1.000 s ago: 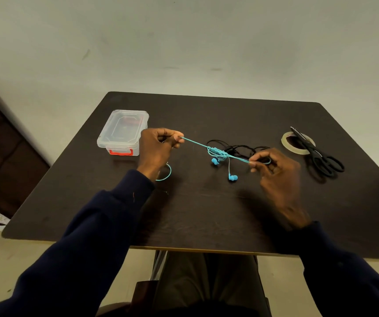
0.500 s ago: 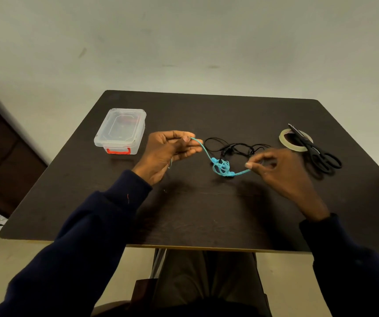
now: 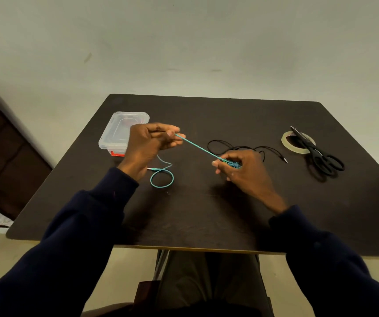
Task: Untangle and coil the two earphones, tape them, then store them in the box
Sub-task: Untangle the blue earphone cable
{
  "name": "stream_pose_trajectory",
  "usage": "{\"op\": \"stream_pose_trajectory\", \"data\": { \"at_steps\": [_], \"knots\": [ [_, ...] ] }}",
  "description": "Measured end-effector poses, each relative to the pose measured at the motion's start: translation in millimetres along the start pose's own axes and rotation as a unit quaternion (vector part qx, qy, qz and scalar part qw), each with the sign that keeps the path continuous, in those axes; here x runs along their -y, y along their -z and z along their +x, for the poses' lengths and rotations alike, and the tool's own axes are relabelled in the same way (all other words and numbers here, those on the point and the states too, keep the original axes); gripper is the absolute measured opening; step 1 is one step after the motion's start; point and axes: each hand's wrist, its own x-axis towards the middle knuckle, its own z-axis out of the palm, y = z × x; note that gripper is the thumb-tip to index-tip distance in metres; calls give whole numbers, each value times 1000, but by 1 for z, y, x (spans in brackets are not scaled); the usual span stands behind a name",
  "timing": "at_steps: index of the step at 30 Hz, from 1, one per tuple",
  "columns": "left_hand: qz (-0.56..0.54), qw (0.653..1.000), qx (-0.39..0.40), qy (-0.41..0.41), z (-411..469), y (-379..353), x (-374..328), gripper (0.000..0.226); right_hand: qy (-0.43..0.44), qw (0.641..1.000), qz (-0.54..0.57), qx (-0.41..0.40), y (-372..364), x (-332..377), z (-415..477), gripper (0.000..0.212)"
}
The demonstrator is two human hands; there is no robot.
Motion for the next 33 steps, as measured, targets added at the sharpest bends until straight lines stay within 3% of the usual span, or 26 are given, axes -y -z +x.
{"op": "stream_pose_trajectory", "data": {
  "at_steps": [7,10,13,16,19,22,26,30,33],
  "knots": [
    [114,989,-72,-58,-8,30,10,13,17,997,-16,80,25,-5,-9,8],
    [201,976,-50,-64,-11,37,10,10,3,995,16,101,26,-6,-8,14],
    [364,927,-4,-88,-16,36,10,21,7,995,28,100,23,-4,-6,18],
    [438,878,36,-190,-29,16,7,47,24,996,7,84,16,-2,-3,21],
    [381,894,81,-221,-46,-18,4,40,36,997,0,65,9,1,-3,29],
    [298,939,85,-153,-53,-44,8,17,56,998,1,29,1,6,-5,33],
    [180,977,84,-77,-47,-56,18,20,77,997,-5,-8,-6,9,-8,50],
    [99,992,60,-58,-42,-61,27,14,78,997,-6,5,-4,9,-9,63],
    [59,995,51,-55,-39,-57,33,13,52,995,82,34,3,11,-13,62]
  ]
}}
